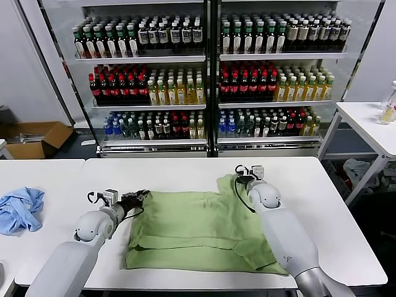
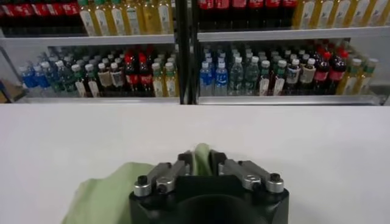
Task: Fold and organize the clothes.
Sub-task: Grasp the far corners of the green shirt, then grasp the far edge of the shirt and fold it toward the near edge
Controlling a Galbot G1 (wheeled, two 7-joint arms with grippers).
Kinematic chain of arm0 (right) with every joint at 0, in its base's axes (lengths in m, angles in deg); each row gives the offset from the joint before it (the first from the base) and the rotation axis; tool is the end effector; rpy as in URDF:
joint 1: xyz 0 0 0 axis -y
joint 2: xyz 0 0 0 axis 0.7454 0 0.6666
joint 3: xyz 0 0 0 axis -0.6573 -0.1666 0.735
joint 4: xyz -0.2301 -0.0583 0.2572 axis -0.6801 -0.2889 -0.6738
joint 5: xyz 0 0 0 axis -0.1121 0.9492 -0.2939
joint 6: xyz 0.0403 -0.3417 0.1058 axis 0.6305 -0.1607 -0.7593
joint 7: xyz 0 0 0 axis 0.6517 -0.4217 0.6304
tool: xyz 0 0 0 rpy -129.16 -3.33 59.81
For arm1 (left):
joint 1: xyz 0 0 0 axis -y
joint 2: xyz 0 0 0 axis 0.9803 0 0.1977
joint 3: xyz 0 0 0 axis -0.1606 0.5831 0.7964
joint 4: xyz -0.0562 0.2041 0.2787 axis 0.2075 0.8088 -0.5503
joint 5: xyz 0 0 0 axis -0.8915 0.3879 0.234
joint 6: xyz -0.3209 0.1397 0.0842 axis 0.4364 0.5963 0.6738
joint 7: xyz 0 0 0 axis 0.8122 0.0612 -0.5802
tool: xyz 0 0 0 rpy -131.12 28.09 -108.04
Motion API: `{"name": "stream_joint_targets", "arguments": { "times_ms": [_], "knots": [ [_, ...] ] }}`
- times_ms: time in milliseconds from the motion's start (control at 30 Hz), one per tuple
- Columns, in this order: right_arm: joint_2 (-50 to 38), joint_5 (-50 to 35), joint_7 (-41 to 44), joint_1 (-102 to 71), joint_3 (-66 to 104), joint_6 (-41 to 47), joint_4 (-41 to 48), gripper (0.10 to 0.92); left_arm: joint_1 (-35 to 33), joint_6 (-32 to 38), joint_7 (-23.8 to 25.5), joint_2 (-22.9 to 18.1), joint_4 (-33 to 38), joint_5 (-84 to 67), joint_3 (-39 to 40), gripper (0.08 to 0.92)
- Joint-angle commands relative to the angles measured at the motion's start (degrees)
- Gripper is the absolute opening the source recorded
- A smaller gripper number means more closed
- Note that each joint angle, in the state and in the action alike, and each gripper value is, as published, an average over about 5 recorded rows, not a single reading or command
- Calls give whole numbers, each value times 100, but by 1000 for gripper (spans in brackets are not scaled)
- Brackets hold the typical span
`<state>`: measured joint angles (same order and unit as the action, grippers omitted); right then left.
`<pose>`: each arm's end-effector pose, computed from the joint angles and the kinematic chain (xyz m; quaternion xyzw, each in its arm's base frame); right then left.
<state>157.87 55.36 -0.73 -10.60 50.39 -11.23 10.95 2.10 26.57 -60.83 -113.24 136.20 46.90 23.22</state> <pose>0.5273 0.0054 -0.3065 0.0504 -0.9584 0.0062 0.2810 0.4238 0.1204 -0.3193 -0.1484 -0.9430 -0.0196 0.2971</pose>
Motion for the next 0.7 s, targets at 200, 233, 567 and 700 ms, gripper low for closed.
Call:
{"name": "stream_joint_targets", "arguments": {
  "times_ms": [200,233,567,700],
  "knots": [
    [-336,-465,-106,-172,14,-140,-840,106,-276,-57,-359,100,622,-588,-221,87],
    [-414,-615,-169,-239,22,-80,-1088,106,-323,-49,-403,132,712,-653,-242,86],
    [-1475,-1623,-569,-1628,463,320,-3944,106,-1244,57,-702,446,1928,-944,-643,86],
    [-1825,-1639,-589,-2468,774,319,-4692,106,-1609,138,-734,511,2171,-991,-855,85]
  ]
}}
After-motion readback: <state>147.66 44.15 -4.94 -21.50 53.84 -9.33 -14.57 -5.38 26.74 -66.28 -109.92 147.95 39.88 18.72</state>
